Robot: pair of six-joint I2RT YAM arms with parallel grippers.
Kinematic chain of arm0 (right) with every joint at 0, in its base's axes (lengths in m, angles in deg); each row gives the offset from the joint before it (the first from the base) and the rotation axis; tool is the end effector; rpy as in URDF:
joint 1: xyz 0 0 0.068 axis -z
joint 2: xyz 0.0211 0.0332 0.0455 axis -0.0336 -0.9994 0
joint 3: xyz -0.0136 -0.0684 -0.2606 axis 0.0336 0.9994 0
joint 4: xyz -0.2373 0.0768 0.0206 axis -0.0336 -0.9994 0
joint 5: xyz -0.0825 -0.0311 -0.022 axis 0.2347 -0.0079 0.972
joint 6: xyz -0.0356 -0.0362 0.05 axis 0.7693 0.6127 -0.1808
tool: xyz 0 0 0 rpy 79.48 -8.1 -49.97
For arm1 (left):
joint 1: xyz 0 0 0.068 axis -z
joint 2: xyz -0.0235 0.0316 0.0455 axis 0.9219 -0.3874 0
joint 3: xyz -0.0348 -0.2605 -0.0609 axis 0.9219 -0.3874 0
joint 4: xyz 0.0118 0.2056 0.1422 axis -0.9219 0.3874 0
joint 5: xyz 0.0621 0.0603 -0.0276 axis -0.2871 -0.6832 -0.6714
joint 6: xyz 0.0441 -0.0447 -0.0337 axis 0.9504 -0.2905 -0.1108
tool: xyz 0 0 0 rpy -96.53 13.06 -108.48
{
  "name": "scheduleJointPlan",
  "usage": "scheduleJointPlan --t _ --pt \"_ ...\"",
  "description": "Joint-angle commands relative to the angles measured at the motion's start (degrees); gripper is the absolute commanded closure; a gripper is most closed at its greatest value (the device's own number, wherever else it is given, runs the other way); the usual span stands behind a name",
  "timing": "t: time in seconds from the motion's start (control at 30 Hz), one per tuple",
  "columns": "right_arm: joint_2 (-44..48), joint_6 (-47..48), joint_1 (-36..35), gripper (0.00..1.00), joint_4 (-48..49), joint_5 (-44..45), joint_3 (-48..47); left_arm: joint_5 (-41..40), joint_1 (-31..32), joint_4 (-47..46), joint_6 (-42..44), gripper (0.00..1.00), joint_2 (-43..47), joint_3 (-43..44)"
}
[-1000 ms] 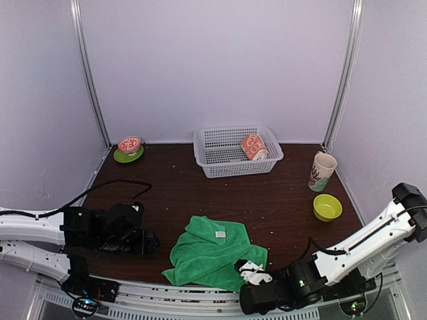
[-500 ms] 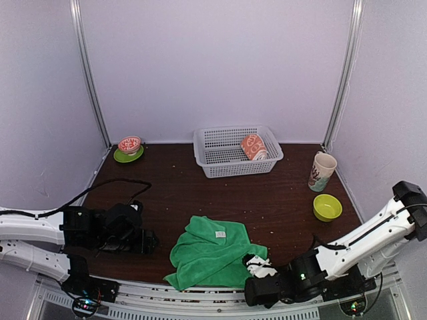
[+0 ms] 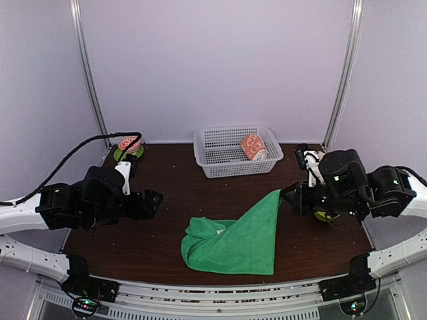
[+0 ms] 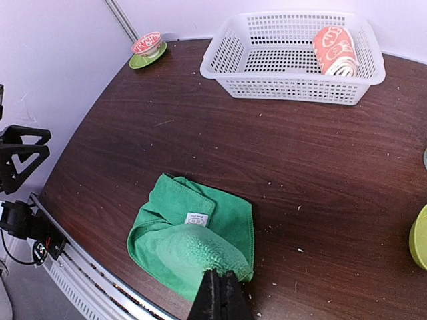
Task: Roll the towels
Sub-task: Adjust the towel at the center of the board.
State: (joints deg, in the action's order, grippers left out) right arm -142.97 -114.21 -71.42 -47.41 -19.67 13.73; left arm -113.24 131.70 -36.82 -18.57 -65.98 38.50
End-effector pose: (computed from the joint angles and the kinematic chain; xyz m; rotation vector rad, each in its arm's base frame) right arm 0.0897 0.1827 0.3253 -0.3629 2.2419 0.6873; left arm 0.1122 -0.1635 0.2800 0.0170 2.1736 -0.5220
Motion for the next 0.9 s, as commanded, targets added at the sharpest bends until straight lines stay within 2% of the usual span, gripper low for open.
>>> scheduleJointPlan --t 0.0,0.1,0.23,0.37,0.5,0.6,0.63,0.7,0.8,0.87 --pt "-0.81 5.32 1.35 1.00 -0.61 -0.52 -1.13 5.86 0.02 -17.04 17.07 0.11 -2.64 2.25" --pt "-1.58 5.57 1.66 1.00 1.54 -2.21 0.67 14.23 0.02 -23.14 21.57 0.10 -7.11 4.09" --pt "-2.38 4.46 2.57 1.00 5.29 -3.89 3.76 23.74 0.18 -25.90 23.75 0.12 -16.01 8.47" --pt "-3.02 2.96 7.70 1.00 7.01 -3.45 7.44 18.80 0.28 -22.31 21.52 0.13 -22.02 9.99" --pt "-4.41 3.36 18.71 1.00 9.81 -3.78 10.95 11.04 -0.53 -18.12 18.40 0.13 -23.27 8.66" --pt "-9.58 4.55 25.51 1.00 10.46 -3.39 10.62 9.40 -2.09 -15.65 16.53 0.13 -23.92 8.73" --pt "-12.40 4.87 27.19 0.97 9.84 -3.92 9.70 9.65 -2.61 -15.41 16.06 0.13 -24.29 8.75" --pt "-16.71 5.53 28.42 0.76 7.69 -4.08 7.22 10.02 -3.03 -15.24 15.35 0.13 -24.99 8.75" --pt "-16.85 5.46 28.17 0.39 7.64 -3.87 6.82 10.33 -3.05 -15.11 14.81 0.13 -26.10 8.92" --pt "-15.01 5.48 27.79 0.23 6.66 -3.59 7.16 10.45 -3.05 -15.34 14.23 0.13 -26.81 8.66"
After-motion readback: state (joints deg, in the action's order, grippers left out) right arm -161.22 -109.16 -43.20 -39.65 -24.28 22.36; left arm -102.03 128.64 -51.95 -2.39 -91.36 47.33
